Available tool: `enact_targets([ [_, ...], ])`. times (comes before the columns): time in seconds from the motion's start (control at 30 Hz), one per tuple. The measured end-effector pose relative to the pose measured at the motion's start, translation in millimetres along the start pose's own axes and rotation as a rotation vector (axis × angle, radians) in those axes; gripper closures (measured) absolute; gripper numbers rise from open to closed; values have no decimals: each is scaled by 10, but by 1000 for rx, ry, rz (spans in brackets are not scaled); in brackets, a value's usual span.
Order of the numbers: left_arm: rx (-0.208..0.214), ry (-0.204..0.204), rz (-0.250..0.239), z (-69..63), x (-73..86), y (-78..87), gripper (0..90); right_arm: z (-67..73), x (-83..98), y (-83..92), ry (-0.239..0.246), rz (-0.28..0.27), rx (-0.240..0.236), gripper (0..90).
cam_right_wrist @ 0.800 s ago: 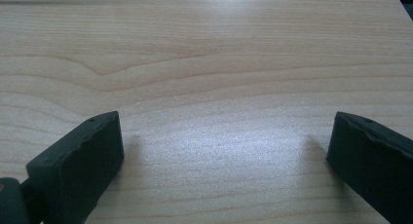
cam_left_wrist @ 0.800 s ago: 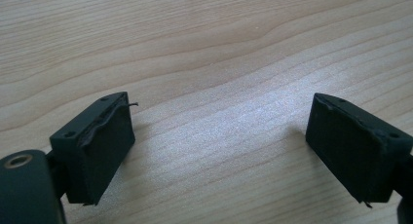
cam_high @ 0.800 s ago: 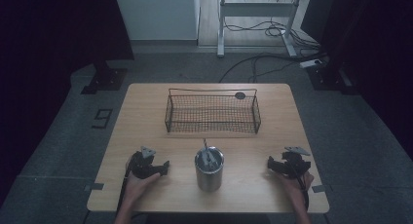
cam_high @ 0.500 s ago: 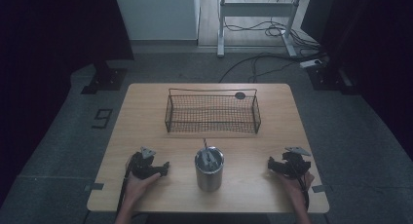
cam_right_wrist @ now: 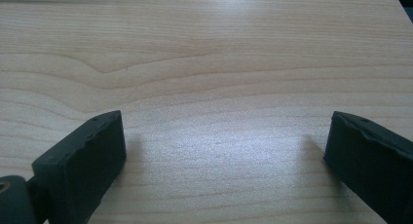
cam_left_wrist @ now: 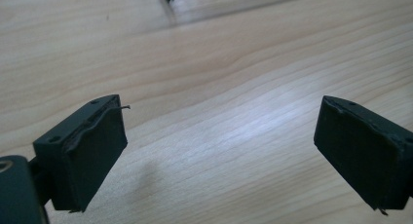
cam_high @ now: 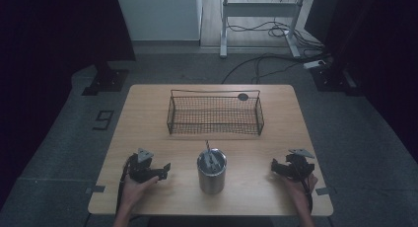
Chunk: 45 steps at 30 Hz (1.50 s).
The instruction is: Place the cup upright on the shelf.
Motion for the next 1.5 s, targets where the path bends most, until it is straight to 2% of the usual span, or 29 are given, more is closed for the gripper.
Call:
enact_targets([
  [0.2,48,6,-58,-73,-114,198,42,-1,0,2,0,-1,1,19],
  [0.43,67,-18,-93,-169,-196,351,35,0,-2,2,-1,-4,0,25],
  [0.7,118,-33,-133,-344,-298,545,26,-1,-2,4,-2,-5,1,28],
  [0.8,140,-53,-148,-445,-334,624,21,-2,-3,4,-3,-6,1,29],
  [0.93,160,-69,-157,-531,-356,675,17,-2,-3,4,-3,-6,1,31],
  [1.07,188,-96,-171,-676,-383,739,15,-2,-3,4,-3,-6,1,31],
  [1.33,217,-120,-184,-829,-402,789,13,-2,-3,4,-3,-6,1,31],
  [1.5,225,-122,-186,-891,-414,783,11,-3,-3,4,-3,-6,1,32],
])
Point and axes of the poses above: each handheld gripper's, and its own axes: y roughly backward along the jaws, x roughly out of its underside, z roughly to its left, the point moved 10 cm from there along -y, roughly forward along the jaws, and after that the axes turned 5 degrees about z, right-handed, at the moved point
